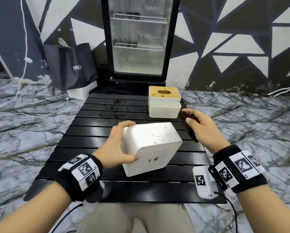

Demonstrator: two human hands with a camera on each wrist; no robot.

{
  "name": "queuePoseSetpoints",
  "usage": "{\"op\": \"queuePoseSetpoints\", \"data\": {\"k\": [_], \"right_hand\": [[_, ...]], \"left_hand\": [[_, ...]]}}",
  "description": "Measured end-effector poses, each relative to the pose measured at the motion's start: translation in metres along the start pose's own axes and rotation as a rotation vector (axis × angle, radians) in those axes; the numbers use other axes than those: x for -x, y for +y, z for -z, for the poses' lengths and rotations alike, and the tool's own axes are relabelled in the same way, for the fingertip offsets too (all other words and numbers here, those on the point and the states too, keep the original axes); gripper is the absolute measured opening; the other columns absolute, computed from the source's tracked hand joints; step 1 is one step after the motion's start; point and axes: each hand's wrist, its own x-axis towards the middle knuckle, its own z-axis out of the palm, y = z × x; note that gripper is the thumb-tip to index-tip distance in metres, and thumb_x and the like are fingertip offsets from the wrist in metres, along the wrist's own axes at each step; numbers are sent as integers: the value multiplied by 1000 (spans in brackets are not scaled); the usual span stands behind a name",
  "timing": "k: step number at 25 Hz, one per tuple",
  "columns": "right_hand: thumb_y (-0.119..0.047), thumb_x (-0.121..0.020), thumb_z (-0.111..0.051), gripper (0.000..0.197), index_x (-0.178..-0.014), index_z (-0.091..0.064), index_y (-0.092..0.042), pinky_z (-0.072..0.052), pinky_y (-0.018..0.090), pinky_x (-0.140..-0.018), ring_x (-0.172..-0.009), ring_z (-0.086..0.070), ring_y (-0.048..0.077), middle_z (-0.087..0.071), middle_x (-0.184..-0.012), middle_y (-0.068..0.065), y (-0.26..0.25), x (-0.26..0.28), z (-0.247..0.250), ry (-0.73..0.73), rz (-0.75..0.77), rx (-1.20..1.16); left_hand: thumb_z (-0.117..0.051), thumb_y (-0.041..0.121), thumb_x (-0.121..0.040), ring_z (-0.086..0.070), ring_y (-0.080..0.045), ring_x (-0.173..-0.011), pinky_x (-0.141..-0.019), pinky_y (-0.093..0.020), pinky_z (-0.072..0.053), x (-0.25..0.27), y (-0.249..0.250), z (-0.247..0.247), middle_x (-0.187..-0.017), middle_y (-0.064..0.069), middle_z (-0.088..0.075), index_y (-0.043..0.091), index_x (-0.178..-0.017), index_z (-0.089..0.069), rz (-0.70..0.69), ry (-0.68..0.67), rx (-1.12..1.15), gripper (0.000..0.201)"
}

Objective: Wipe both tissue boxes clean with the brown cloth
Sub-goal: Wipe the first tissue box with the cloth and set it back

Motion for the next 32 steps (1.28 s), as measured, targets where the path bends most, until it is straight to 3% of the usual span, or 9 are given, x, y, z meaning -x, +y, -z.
{"op": "queuePoseSetpoints", "data": {"k": [3,5,7,10,13,17,23,27,32], "right_hand": [[-6,-94,-41,32,-123,-52,-13,-41,0,-66,-92,-52,9,-55,-114,2,5,2,-6,-20,-31,30],[-8,-94,-43,32,-123,-52,-14,-44,15,-89,-106,-51,16,-54,-122,6,8,0,-13,-13,-15,88],[-9,-93,-44,34,-126,-50,-15,-37,27,-100,-116,-47,18,-52,-126,7,9,-4,-19,-9,0,169],[-11,-93,-45,37,-129,-48,-19,-34,30,-104,-120,-45,20,-51,-127,5,15,-6,-29,-13,42,226],[-10,-92,-44,37,-127,-51,-21,-33,31,-104,-120,-42,22,-50,-126,1,25,2,-38,12,125,254],[-5,-90,-45,38,-124,-53,-21,-27,21,-98,-118,-40,18,-49,-120,-5,36,27,-39,86,203,253],[-8,-92,-42,36,-125,-52,-19,-33,32,-105,-120,-41,23,-48,-125,1,30,-1,-39,-4,133,280],[-8,-92,-42,37,-126,-51,-20,-30,24,-99,-119,-40,20,-48,-124,-1,35,5,-41,34,175,290],[-15,-89,-42,37,-124,-52,-23,-31,26,-100,-117,-41,17,-44,-119,-10,42,40,-36,79,233,238]], "left_hand": [[-73,42,-47,-37,-9,-127,-95,-12,-32,-1,-16,-9,-133,4,-36,63,-111,-23,17,-61,42,83],[-74,44,-48,-33,1,-129,-102,-11,-28,-1,-18,-14,-134,9,-35,63,-112,-24,7,-67,81,84],[-74,51,-49,-28,11,-127,-93,2,-23,-5,-13,-16,-136,19,-33,60,-116,-26,-13,-49,108,84],[-72,57,-49,-35,6,-125,-89,2,-25,-11,-6,-19,-135,20,-38,56,-119,-35,-11,-42,118,79],[-72,56,-48,-40,0,-124,-92,-3,-27,-13,-6,-23,-133,17,-42,53,-119,-41,-2,-28,146,77],[-74,54,-47,-41,-4,-123,-94,-10,-31,-13,-7,-23,-133,14,-41,56,-115,-42,26,-40,173,75],[-76,54,-48,-41,-14,-125,-106,-30,-33,-15,-6,-22,-133,11,-44,60,-113,-43,50,-81,139,73],[-75,54,-48,-40,-17,-124,-109,-42,-34,-14,-5,-27,-129,12,-42,64,-110,-42,45,-34,128,71],[-75,52,-48,-41,-15,-123,-109,-43,-35,-12,-3,-25,-128,13,-42,63,-111,-42,45,-58,135,72]]}}
